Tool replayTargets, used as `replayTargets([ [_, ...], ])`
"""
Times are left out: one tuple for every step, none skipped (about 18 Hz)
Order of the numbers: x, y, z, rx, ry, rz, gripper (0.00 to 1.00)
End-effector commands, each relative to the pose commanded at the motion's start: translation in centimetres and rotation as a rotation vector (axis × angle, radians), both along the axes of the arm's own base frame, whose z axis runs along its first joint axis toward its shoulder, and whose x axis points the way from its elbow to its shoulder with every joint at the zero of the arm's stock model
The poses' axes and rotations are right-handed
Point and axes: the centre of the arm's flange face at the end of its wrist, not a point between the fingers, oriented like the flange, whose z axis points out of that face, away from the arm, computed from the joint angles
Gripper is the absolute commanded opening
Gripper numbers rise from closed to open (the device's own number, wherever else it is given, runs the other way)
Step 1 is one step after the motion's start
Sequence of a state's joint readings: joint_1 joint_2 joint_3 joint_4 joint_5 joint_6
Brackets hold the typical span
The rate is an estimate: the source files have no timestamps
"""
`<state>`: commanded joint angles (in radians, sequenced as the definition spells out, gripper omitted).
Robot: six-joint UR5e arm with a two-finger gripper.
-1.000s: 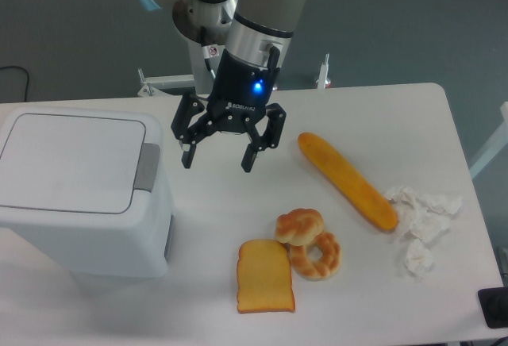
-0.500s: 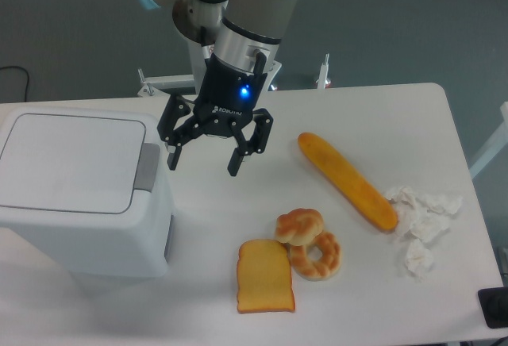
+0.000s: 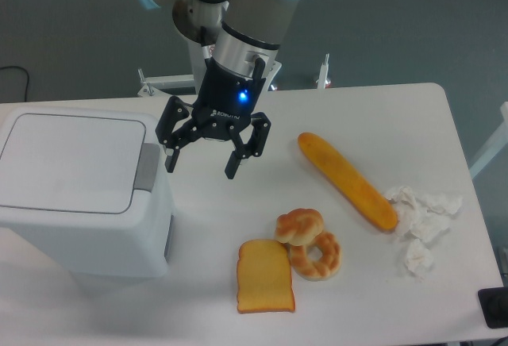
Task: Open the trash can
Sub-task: 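Lower the gripper finger onto the trash can lid's side edge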
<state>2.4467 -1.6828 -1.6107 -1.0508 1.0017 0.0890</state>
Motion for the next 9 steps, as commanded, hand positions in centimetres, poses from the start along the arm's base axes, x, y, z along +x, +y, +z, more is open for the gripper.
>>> replayTargets([
  [0.01,0.00,-0.02,-0.001,-0.001,0.000,1.00],
  [0.01,-0.01,-0.08,-0.001,-0.001,0.000,1.00],
  [0.03,-0.02,-0.16,-0.002,-0.002,0.000,1.00],
  [0.06,-0.03,-0.30,-0.003,-0.006,-0.001,1.00],
  [0.10,-0.08,-0.31,-0.004,-0.005,0.000,1.00],
  [0.12,-0.08,-0.38,-0.004,-0.007,-0.001,1.00],
  [0.11,-0.09,-0.38,-0.005,-0.006,0.000,1.00],
  [0.19,-0.04,-0.38,-0.005,-0.006,-0.002,1.00],
  [0.26,0.00,-0.38,-0.005,-0.006,-0.003,1.00],
])
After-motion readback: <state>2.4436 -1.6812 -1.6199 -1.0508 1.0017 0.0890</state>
